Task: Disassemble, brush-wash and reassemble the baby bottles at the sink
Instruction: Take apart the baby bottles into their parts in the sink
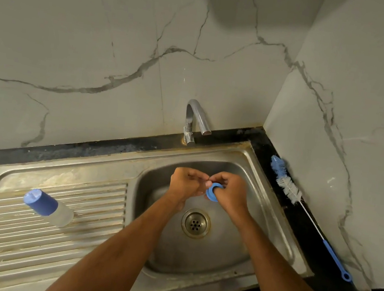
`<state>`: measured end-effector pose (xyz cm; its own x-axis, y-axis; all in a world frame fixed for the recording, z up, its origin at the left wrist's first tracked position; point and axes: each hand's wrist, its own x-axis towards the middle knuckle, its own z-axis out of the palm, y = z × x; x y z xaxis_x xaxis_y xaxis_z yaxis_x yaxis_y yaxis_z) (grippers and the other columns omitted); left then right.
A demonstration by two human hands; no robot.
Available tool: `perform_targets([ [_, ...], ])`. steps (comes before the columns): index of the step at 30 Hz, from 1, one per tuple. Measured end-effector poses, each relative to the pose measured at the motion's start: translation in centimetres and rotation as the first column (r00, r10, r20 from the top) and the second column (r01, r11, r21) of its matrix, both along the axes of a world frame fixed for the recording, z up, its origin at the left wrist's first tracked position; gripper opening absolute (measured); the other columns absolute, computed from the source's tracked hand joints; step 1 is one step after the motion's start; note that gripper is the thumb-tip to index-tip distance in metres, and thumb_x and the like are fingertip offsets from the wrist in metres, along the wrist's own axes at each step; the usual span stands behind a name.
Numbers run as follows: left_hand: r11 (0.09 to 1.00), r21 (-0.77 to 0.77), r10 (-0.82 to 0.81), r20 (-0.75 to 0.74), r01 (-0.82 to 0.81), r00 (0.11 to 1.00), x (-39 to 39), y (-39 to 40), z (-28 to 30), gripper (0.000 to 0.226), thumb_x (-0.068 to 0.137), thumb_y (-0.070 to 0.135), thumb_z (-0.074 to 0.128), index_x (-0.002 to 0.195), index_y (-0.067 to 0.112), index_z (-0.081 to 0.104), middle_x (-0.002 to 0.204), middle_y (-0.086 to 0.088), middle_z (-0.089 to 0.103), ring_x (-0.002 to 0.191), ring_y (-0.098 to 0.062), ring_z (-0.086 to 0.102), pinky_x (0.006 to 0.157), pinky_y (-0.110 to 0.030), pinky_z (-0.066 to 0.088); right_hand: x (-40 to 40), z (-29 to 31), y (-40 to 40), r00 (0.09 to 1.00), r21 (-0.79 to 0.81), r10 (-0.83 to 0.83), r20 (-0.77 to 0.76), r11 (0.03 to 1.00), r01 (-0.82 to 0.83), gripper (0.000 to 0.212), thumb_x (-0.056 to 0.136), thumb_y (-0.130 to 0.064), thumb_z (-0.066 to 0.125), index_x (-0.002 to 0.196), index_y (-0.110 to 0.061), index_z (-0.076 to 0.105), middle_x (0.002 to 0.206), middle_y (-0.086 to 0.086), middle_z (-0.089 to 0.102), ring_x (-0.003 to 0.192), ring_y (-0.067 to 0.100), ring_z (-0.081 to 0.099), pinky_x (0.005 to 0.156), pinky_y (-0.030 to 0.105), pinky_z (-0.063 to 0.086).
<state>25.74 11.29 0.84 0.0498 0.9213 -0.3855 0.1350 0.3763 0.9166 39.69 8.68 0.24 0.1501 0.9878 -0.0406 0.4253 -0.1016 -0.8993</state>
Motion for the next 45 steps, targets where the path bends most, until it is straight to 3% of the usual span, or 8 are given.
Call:
perform_targets([
  [9,0.953,-0.203,0.267,0.221,-0.224,0.938,-1.2,-0.2,0.0,0.020,0.089,-0.013,0.062,0.094,0.005,0.068,0.092,-0.016,0.073,0.084,-0.025,0.073,0.073,-0.037,0.064,-0.5,1.0,-0.5,0.967,-0.200,-0.171,-0.191,0.971,0.133,0.016,0.085,0.008,0.059,0.089,-0.004,0.070,0.084,0.019,0.072,0.059,0.027,0.073,0.046,0.030,0.055],
  [19,0.974,-0.217,0.125,0.261,-0.068,0.957,-2.2,0.0,-0.9,0.023,0.093,-0.010,0.057,0.100,0.005,0.073,0.106,-0.018,0.072,0.101,-0.031,0.071,0.092,-0.042,0.060,0.0,-0.4,-0.1,0.791,-0.391,-0.310,-0.528,0.915,0.098,0.036,0.079,0.007,0.063,0.114,-0.001,0.068,0.112,0.025,0.064,0.090,0.034,0.073,0.087,0.044,0.060],
  [24,0.977,-0.160,0.169,0.158,-0.143,0.973,-1.9,0.6,-3.7,0.014,0.091,-0.010,0.061,0.098,-0.005,0.072,0.097,-0.022,0.072,0.076,-0.024,0.069,0.061,-0.025,0.060,-0.1,-2.4,-0.1,0.934,-0.369,-0.314,-0.173,0.900,0.234,0.033,0.070,0.009,0.078,0.094,-0.012,0.071,0.098,0.013,0.071,0.086,0.022,0.072,0.076,0.032,0.062],
  [30,0.975,0.121,-0.110,-0.471,0.188,0.875,-1.5,1.8,-8.5,0.014,0.081,0.021,0.083,0.093,0.022,0.076,0.084,0.010,0.071,0.079,-0.004,0.067,0.075,-0.023,0.056,0.0,-6.5,1.2,0.984,-0.348,-0.178,0.029,0.921,0.177,0.054,0.076,0.010,0.076,0.124,-0.009,0.060,0.109,0.006,0.061,0.086,0.019,0.066,0.065,0.032,0.062],
  [34,0.956,0.089,-0.168,-0.617,0.280,0.769,-0.4,3.1,-11.6,0.011,0.089,0.011,0.073,0.082,0.020,0.069,0.078,0.009,0.066,0.075,-0.006,0.066,0.070,-0.027,0.058,0.3,-9.3,3.0,0.977,-0.322,-0.061,0.202,0.939,0.125,0.040,0.069,0.006,0.082,0.103,-0.009,0.067,0.095,-0.001,0.063,0.085,0.015,0.064,0.064,0.017,0.055],
  [38,0.932,0.076,-0.210,-0.683,0.354,0.700,0.9,4.9,-14.8,0.015,0.093,0.002,0.064,0.092,0.015,0.070,0.088,0.004,0.068,0.080,-0.006,0.065,0.067,-0.019,0.050,0.3,-12.5,5.1,0.892,-0.303,0.031,0.452,0.945,0.121,0.028,0.073,-0.009,0.080,0.096,-0.016,0.066,0.106,0.002,0.054,0.082,0.015,0.060,0.068,0.020,0.052],
  [42,0.911,0.087,-0.226,-0.713,0.404,0.664,2.0,6.7,-17.7,0.013,0.096,0.008,0.063,0.105,0.016,0.066,0.099,0.001,0.068,0.087,-0.010,0.067,0.077,-0.025,0.058,0.4,-15.9,6.2,0.699,-0.261,0.148,0.700,0.964,0.058,0.044,0.082,-0.037,0.075,0.120,-0.021,0.060,0.126,0.003,0.054,0.108,0.021,0.056,0.086,0.034,0.052],
  [45,0.900,0.070,-0.242,-0.741,0.430,0.626,2.4,7.7,-19.9,0.013,0.096,0.008,0.062,0.106,0.016,0.064,0.101,-0.002,0.065,0.086,-0.013,0.065,0.073,-0.025,0.056,0.7,-17.5,7.6,0.572,-0.267,0.243,0.783,0.963,-0.045,0.042,0.084,-0.031,0.068,0.123,-0.016,0.062,0.125,0.005,0.062,0.124,0.026,0.045,0.096,0.038,0.047],
])
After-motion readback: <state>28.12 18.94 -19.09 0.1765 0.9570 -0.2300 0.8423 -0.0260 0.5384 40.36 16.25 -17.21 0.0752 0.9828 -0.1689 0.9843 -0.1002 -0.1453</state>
